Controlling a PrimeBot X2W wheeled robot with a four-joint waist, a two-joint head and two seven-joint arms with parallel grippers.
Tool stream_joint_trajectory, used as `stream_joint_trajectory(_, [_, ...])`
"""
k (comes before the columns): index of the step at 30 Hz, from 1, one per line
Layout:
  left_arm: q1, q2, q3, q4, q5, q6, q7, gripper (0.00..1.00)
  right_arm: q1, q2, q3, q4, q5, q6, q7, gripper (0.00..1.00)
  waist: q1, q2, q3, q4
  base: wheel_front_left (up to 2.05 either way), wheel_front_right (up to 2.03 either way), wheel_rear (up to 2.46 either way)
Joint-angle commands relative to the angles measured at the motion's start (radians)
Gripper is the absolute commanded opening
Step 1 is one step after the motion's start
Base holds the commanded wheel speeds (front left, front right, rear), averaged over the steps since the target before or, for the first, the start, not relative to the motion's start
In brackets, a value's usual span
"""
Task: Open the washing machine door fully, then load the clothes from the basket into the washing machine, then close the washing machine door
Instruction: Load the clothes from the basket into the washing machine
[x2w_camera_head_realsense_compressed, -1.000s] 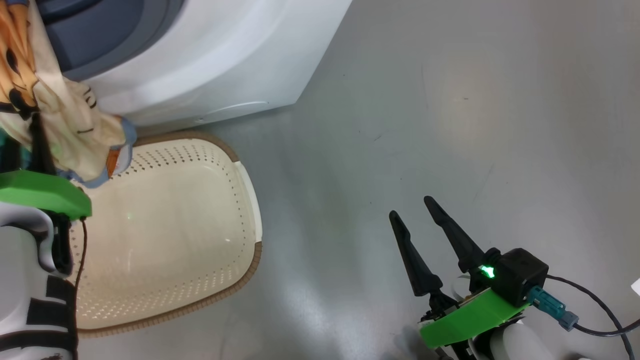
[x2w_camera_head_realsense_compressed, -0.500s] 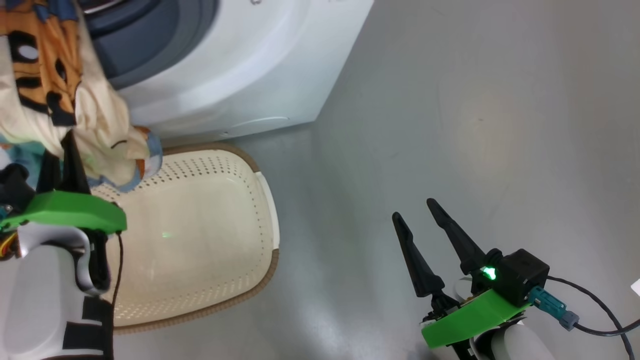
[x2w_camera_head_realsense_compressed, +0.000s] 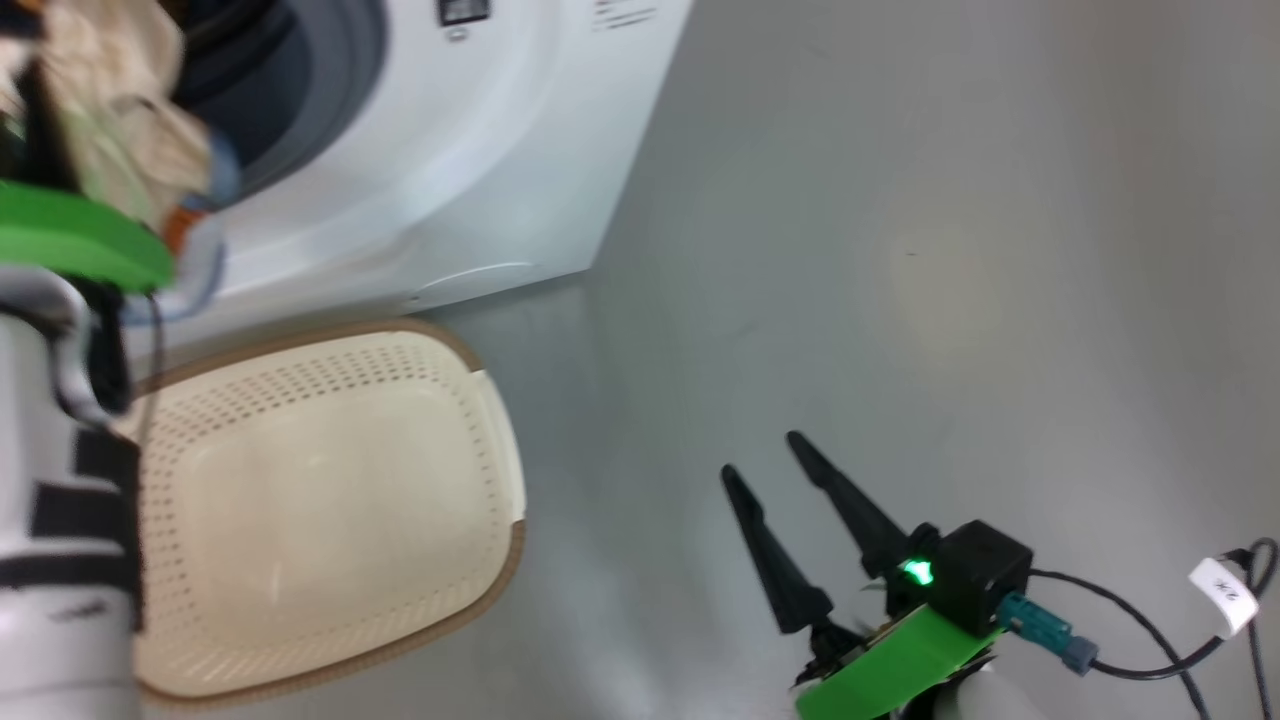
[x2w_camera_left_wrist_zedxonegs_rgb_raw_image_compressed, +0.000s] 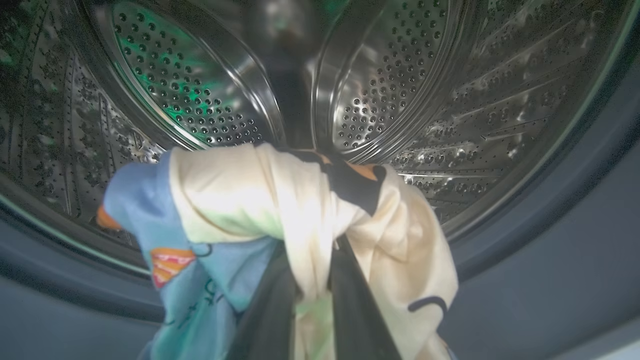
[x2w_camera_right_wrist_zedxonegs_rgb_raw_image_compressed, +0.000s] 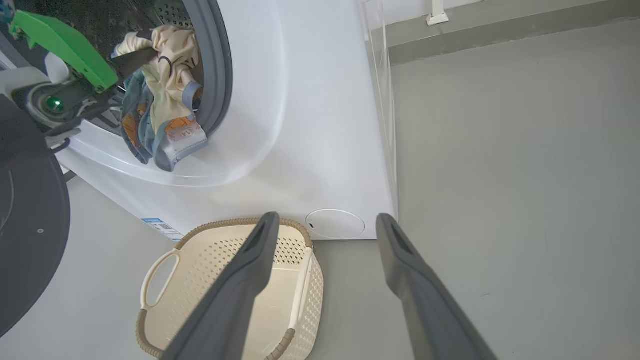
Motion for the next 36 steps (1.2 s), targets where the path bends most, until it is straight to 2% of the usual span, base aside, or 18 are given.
stream_joint_trajectory(1, [-0.034,0.053,0.019,-0.004,0.012,0.009,0.003,0.00,0.027,0.001,0.035,-0.017,0.022,0.002,-0.006,1.00,0.0000,0.0000,0.000,-0.049,0.00,0.00,0.00])
stream_joint_trajectory(9, [-0.205,0.202,0.027,0.182,0.057,0.043,-0.005,0.00,0.070,0.001,0.112,-0.019,0.069,0.002,-0.006,1.00,0.0000,0.0000,0.017,-0.196,0.00,0.00,0.00])
stream_joint_trajectory(17, [-0.341,0.334,0.023,0.305,0.090,0.059,-0.030,0.00,0.108,0.001,0.160,-0.024,0.072,0.002,-0.006,1.00,0.0000,0.0000,0.052,-0.280,0.00,0.00,0.00])
stream_joint_trajectory(23, [-0.457,0.364,0.004,0.292,0.102,0.055,-0.049,0.00,0.110,0.001,0.162,-0.037,0.074,0.002,-0.006,1.00,0.0000,0.0000,0.104,-0.283,0.00,0.00,0.00])
stream_joint_trajectory(25, [-0.467,0.366,0.001,0.299,0.105,0.066,-0.050,0.00,0.103,0.001,0.167,-0.037,0.075,0.002,-0.006,1.00,0.0000,0.0000,0.114,-0.276,0.00,0.00,0.00])
stream_joint_trajectory(32, [-0.442,0.372,-0.034,0.440,0.132,0.090,-0.031,0.00,0.078,0.001,0.168,-0.028,0.070,0.002,-0.006,1.00,0.0000,0.0000,0.107,-0.250,0.00,0.00,0.00])
stream_joint_trajectory(33, [-0.445,0.367,-0.042,0.463,0.136,0.091,-0.013,0.18,0.076,0.001,0.166,-0.026,0.067,0.002,-0.006,1.00,0.0000,0.0000,0.104,-0.243,0.00,0.00,0.00])
stream_joint_trajectory(34, [-0.450,0.363,-0.051,0.480,0.142,0.094,-0.003,0.40,0.074,0.001,0.165,-0.024,0.065,0.002,-0.006,1.00,0.0000,0.0000,0.101,-0.237,0.00,0.00,0.00])
stream_joint_trajectory(35, [-0.458,0.361,-0.057,0.494,0.146,0.100,0.003,0.90,0.072,0.001,0.165,-0.021,0.063,0.002,-0.006,1.00,0.0000,0.0000,0.097,-0.231,0.00,0.00,0.00])
stream_joint_trajectory(36, [-0.463,0.357,-0.061,0.511,0.148,0.107,0.013,1.00,0.070,0.001,0.164,-0.018,0.061,0.002,-0.006,1.00,0.0000,0.0000,0.091,-0.225,0.00,0.00,0.00])
